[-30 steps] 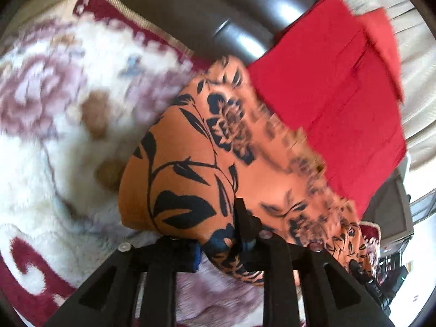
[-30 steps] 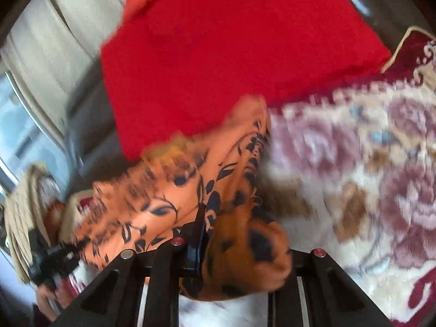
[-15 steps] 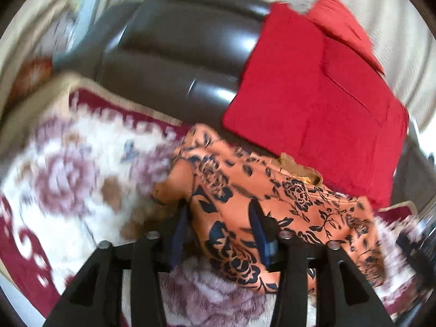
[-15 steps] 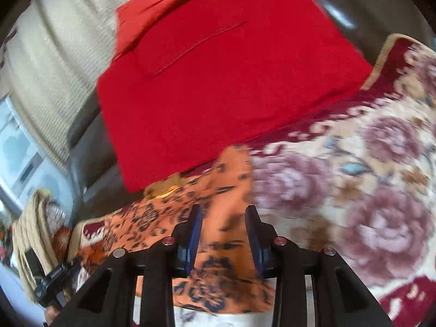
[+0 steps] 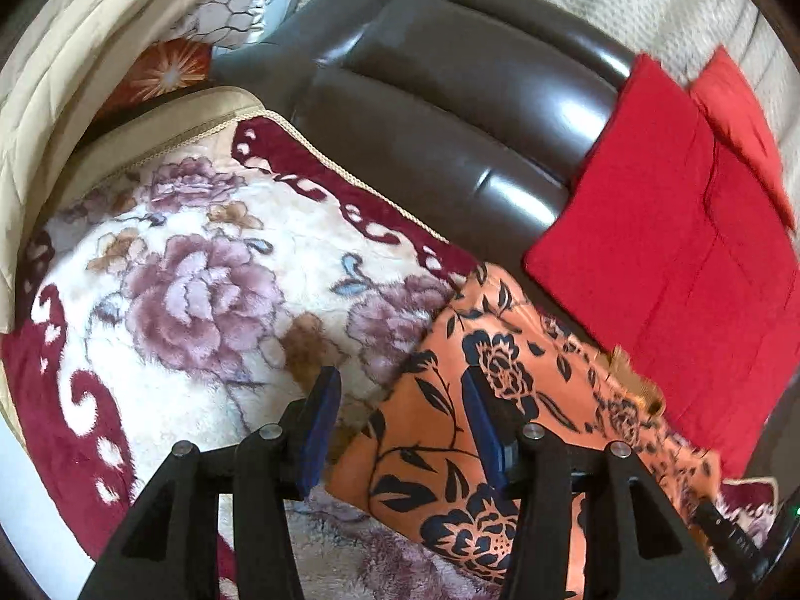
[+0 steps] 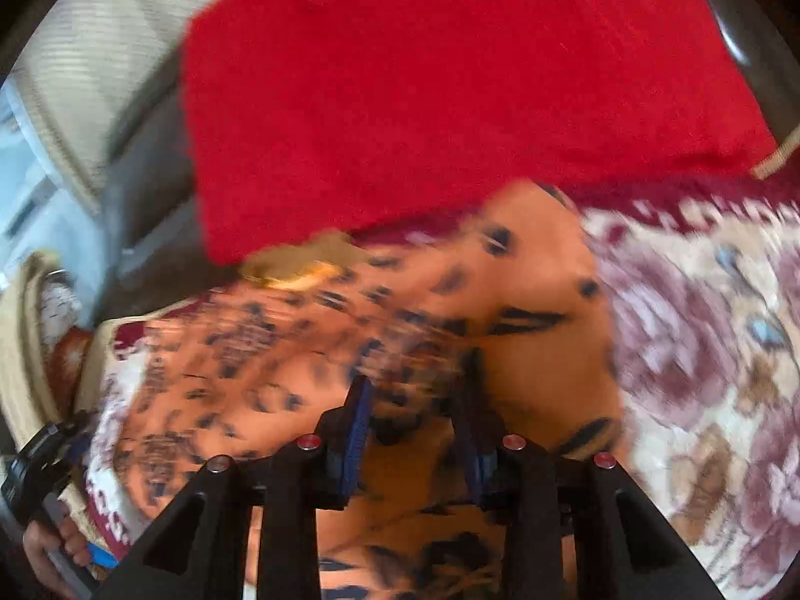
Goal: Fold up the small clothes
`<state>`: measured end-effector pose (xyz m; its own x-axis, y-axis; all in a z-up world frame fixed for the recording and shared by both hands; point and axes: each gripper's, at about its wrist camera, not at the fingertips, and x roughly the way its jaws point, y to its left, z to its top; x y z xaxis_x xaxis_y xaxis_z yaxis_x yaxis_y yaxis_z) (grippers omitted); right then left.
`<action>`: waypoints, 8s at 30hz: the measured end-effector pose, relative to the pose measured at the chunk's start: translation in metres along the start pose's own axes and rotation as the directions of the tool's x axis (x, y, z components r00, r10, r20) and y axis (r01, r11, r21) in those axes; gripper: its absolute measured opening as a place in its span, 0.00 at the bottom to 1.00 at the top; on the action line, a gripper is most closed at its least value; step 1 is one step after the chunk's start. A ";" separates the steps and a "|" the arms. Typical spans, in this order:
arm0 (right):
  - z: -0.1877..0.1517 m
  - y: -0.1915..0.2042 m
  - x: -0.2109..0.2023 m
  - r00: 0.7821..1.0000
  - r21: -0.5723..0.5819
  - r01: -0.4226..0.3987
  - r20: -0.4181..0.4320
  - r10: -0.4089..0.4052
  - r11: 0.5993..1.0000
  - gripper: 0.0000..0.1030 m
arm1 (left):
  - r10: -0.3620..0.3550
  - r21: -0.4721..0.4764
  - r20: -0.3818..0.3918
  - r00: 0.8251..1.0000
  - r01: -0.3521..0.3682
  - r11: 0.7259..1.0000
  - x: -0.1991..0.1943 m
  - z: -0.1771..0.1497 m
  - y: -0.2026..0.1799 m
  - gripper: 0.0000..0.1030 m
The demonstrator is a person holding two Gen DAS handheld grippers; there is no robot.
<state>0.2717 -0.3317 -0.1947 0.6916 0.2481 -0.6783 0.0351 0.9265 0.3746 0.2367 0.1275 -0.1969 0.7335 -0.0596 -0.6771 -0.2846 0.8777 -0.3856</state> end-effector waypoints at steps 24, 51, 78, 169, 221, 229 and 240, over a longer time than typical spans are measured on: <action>-0.047 0.077 0.036 0.953 -0.096 -0.216 -0.237 0.188 0.972 0.35 | -0.161 -0.002 -0.178 0.971 0.163 0.987 0.002 -0.019 0.008 0.59; -0.055 0.097 0.063 0.941 -0.104 -0.251 -0.258 0.218 0.962 0.32 | -0.423 -0.343 -0.163 0.892 0.350 0.871 0.048 -0.054 0.007 0.35; -0.024 -0.052 -0.003 0.913 0.385 -0.391 0.050 0.405 0.836 0.35 | -0.372 0.682 -0.225 0.900 0.418 0.600 -0.012 -0.142 -0.209 0.17; 0.016 -0.049 -0.076 0.997 0.084 -0.035 0.066 0.029 0.996 0.27 | -0.324 0.604 -0.287 0.901 0.433 0.669 0.013 -0.133 -0.196 0.81; 0.094 0.022 0.084 0.966 0.015 -0.090 -0.241 0.091 0.996 0.28 | -0.244 0.641 -0.302 0.921 0.386 0.663 0.029 -0.125 -0.211 1.00; 0.082 0.026 0.113 0.949 0.007 -0.046 -0.312 0.046 0.999 0.27 | -0.239 0.608 -0.346 0.907 0.410 0.679 0.050 -0.120 -0.205 1.00; 0.042 0.000 -0.005 0.986 0.025 -0.099 -0.133 0.102 0.995 0.26 | -0.248 0.617 -0.315 0.916 0.397 0.679 0.033 -0.120 -0.196 1.00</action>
<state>0.2983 -0.3451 -0.1650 0.5897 0.3762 -0.7147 -0.0157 0.8900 0.4556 0.2425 -0.1031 -0.2188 0.5478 -0.4226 -0.7221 0.4787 0.8661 -0.1437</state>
